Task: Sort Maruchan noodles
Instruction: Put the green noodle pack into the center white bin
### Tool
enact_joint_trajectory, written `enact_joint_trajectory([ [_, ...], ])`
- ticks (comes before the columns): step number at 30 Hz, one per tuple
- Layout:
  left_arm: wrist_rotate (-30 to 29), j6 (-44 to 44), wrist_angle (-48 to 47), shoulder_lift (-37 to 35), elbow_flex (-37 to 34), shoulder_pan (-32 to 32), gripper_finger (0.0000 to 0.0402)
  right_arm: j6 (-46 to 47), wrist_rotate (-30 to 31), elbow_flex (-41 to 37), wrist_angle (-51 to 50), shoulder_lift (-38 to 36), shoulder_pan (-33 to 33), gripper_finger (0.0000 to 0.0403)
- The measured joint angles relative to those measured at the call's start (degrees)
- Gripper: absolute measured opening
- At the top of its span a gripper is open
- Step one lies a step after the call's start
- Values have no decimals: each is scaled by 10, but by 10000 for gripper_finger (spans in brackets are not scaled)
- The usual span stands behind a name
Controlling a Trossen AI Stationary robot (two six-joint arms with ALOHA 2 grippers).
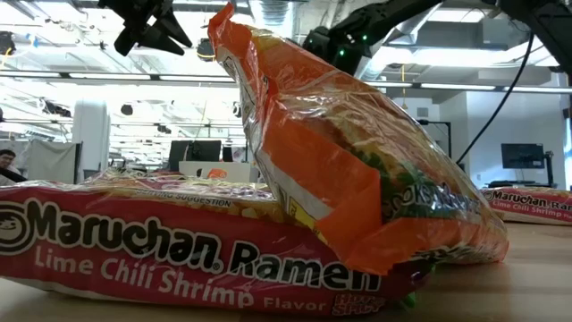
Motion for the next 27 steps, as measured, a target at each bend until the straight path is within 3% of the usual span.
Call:
enact_joint_trajectory([
  [20,3,9,-2,0,0,0,116,5,43,1,-7,42,1,10],
  [27,3,9,-2,0,0,0,116,5,43,-1,-8,45,1,45],
])
